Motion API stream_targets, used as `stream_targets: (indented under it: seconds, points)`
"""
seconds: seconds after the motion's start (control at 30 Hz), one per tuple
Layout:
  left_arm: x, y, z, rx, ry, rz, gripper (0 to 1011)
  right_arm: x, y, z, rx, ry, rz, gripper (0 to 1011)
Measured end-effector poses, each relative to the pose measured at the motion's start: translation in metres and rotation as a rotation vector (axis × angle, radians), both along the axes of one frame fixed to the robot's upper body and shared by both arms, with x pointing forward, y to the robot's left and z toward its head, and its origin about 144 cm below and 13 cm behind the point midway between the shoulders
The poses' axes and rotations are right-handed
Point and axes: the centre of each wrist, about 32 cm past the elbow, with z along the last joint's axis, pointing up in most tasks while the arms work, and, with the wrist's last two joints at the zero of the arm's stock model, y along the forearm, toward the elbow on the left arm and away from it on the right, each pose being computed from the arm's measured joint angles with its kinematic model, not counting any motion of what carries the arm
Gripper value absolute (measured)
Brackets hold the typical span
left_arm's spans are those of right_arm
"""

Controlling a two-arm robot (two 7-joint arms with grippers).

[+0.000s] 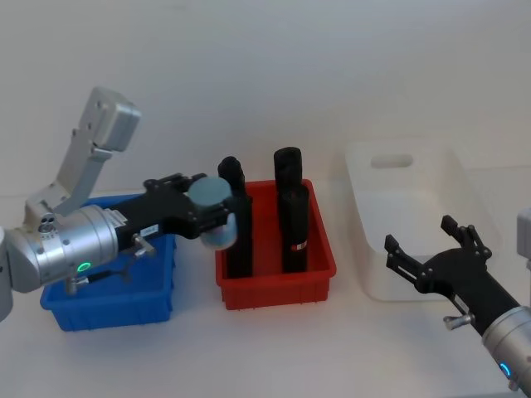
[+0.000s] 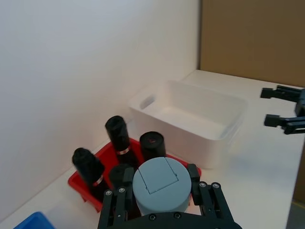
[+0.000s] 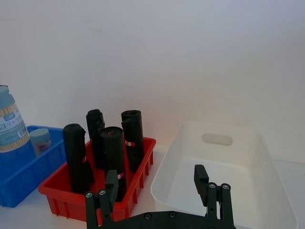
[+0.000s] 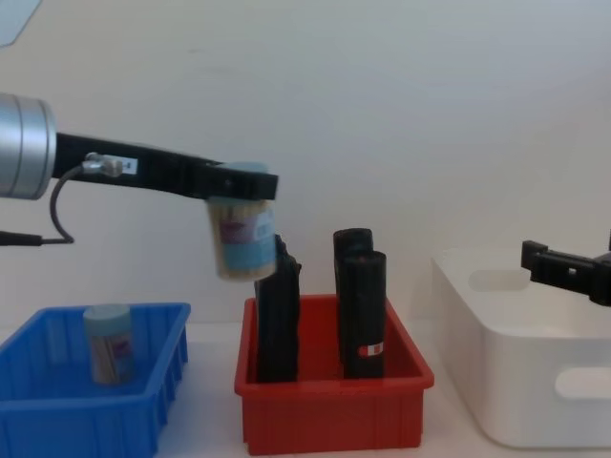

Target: Pick the cotton swabs from the blue box and place them into the white box.

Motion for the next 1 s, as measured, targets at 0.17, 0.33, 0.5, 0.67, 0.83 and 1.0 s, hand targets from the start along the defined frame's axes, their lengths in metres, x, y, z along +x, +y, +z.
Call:
stream_targets:
  seconds: [0.17,0.33,0.5,0.67,0.83,1.0]
  points:
    - [0.004,-0.009,0.004,-0.003,0.005,-0.084,671,0.0,0.0,0.0,0.0,0.0,0.0,1002]
    - [0.01,-0.02,0.006,-0.005,0.013,-0.173,670,0.0,0.0,0.0,0.0,0.0,0.0,1002]
    - [0.015,-0.03,0.008,-0.006,0.02,-0.242,671,0.0,0.0,0.0,0.0,0.0,0.0,1002]
    - [0.018,-0.037,0.009,-0.007,0.023,-0.29,670,0.0,0.0,0.0,-0.001,0.0,0.018,1002]
    - [0.021,-0.043,0.01,-0.007,0.026,-0.328,671,0.0,0.002,0.002,-0.006,-0.003,0.054,1002]
    - [0.022,-0.047,0.011,-0.007,0.028,-0.353,670,0.001,0.003,0.005,-0.017,-0.007,0.114,1002]
